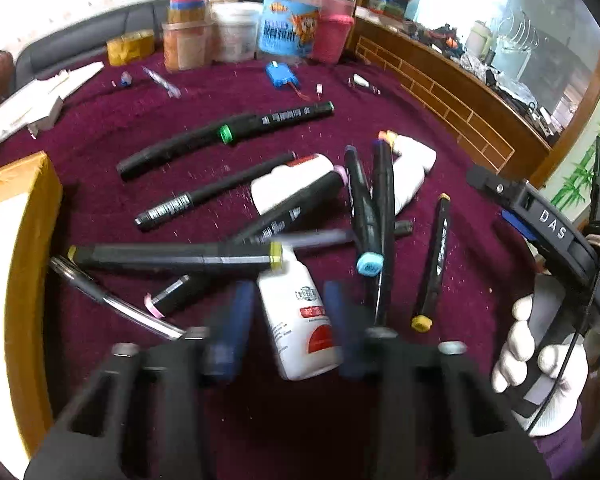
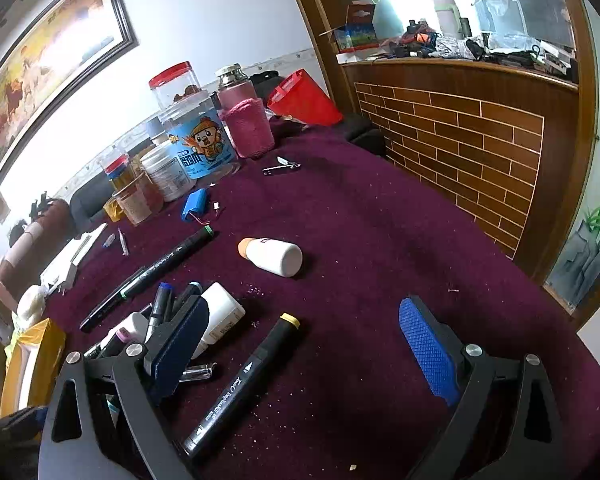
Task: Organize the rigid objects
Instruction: 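Grasp the white glue bottle with red label using the left tool, then carry the glue bottle into the yellow-rimmed box with left tool while right tool drops a black marker there, then grasp a pink-ended black marker with left tool while right tool grasps the white pill bottle, then lower the marker and pill bottle into the yellow-rimmed box and open both tools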
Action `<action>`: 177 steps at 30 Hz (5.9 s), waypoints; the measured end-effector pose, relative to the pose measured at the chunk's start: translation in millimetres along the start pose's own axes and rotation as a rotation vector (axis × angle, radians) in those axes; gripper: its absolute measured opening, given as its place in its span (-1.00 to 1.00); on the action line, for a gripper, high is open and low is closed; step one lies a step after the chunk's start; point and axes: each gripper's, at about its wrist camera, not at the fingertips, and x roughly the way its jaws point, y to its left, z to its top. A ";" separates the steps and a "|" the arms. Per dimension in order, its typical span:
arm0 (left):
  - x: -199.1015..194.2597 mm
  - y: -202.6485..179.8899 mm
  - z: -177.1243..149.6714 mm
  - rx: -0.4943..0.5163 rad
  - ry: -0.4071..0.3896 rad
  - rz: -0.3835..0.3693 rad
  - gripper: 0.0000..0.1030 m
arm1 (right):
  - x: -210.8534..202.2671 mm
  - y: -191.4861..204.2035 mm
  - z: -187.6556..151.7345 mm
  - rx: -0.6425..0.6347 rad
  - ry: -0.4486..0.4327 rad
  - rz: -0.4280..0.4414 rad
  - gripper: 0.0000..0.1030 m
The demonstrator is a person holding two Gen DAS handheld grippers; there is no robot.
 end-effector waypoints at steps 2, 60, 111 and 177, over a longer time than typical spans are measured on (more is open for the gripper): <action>3.8 2.3 -2.8 -0.009 0.030 -0.020 -0.43 | 0.5 -0.8 -0.3 0.004 0.002 0.000 0.82; -162.2 197.6 -84.4 -0.458 -0.311 -0.116 -0.48 | 16.2 251.8 -58.0 -0.623 0.484 0.433 -0.75; -41.8 36.0 -7.1 0.017 -0.047 -0.030 0.40 | 14.6 50.2 0.1 -0.050 0.101 0.150 0.25; -130.4 214.9 -56.0 -0.402 -0.246 -0.073 -0.77 | 44.8 198.7 2.2 -0.036 0.467 0.384 -0.35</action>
